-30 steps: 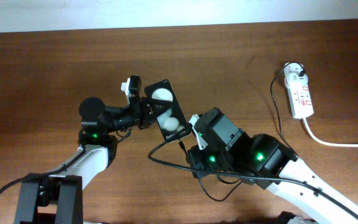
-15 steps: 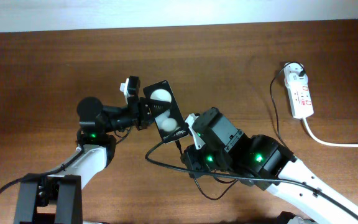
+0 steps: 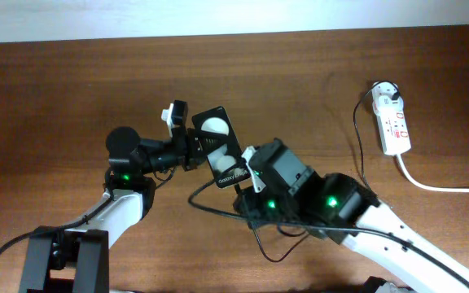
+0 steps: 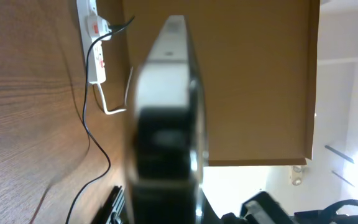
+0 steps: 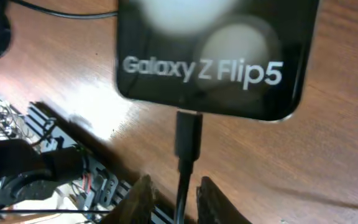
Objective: Plug charger to phone and switch on socket
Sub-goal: 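Insert the cable plug into the phone's bottom port with the right gripper, then release the cable, lower the phone onto the table with the left gripper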
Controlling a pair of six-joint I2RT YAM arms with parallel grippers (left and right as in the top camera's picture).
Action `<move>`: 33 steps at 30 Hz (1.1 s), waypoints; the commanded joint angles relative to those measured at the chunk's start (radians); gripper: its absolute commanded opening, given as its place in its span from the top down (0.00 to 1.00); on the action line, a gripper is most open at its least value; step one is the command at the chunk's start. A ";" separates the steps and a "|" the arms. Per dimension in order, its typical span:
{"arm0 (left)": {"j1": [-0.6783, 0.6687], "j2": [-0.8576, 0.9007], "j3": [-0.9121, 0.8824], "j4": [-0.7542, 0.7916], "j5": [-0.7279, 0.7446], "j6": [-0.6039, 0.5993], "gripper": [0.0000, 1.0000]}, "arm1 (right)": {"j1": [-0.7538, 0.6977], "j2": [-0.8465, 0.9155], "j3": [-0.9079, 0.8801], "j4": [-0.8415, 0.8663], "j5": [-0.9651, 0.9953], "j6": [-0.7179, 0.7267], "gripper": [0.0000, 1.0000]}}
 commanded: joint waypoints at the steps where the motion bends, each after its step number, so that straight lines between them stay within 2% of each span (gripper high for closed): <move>1: 0.002 -0.003 0.011 0.005 0.014 -0.012 1.00 | -0.001 0.046 0.003 0.006 0.017 -0.007 0.87; 3: 0.002 -0.003 0.011 0.005 0.071 0.007 1.00 | -0.001 0.047 0.003 0.041 0.020 -0.007 0.93; 7: -0.018 -0.003 0.011 0.006 0.180 0.055 1.00 | -0.001 0.047 0.004 0.109 0.050 -0.007 0.95; 8: -0.018 -0.003 0.011 0.006 0.191 0.090 1.00 | -0.001 0.047 0.004 0.106 0.050 -0.007 0.89; 10: -0.018 -0.003 0.011 0.006 0.191 0.120 1.00 | -0.001 0.046 0.010 0.053 0.050 -0.007 0.66; 11: -0.017 -0.003 0.011 0.006 0.187 0.174 1.00 | -0.001 0.045 0.018 0.023 0.049 -0.007 0.63; 13: -0.017 -0.003 0.011 0.005 0.151 0.217 1.00 | -0.001 0.019 0.074 -0.119 0.039 -0.008 0.56; 17: -0.017 -0.003 0.011 0.005 0.085 0.341 1.00 | -0.001 -0.061 0.283 -0.464 0.043 -0.015 0.59; 19: -0.018 -0.003 0.011 0.000 -0.020 0.319 1.00 | -0.001 -0.144 0.487 -0.630 0.074 -0.015 0.66; 21: -0.033 -0.003 0.012 0.004 -0.153 0.210 1.00 | -0.001 -0.257 0.591 -0.695 0.177 -0.014 0.64; 22: -0.047 -0.004 0.022 0.006 -0.194 0.189 1.00 | -0.001 -0.324 0.595 -0.698 0.210 -0.014 0.46; 24: -0.081 -0.005 0.074 0.005 -0.230 0.177 1.00 | -0.001 -0.428 0.595 -0.702 0.257 -0.014 0.01; 25: -0.108 -0.005 0.125 -0.003 -0.244 0.177 1.00 | -0.001 -0.476 0.595 -0.703 0.256 -0.014 0.01; 27: -0.146 -0.005 0.241 -0.130 -0.264 0.216 1.00 | -0.001 -0.529 0.595 -0.703 0.256 -0.014 0.01; 29: -0.189 -0.005 0.416 -0.478 -0.302 0.399 1.00 | -0.001 -0.538 0.594 -0.705 0.256 -0.014 0.01; 30: -0.209 -0.004 0.524 -0.747 -0.351 0.542 1.00 | -0.001 -0.538 0.594 -0.704 0.256 -0.014 0.01; 33: -0.222 -0.004 0.676 -1.224 -0.455 0.829 1.00 | -0.001 -0.536 0.594 -0.705 0.253 -0.014 0.01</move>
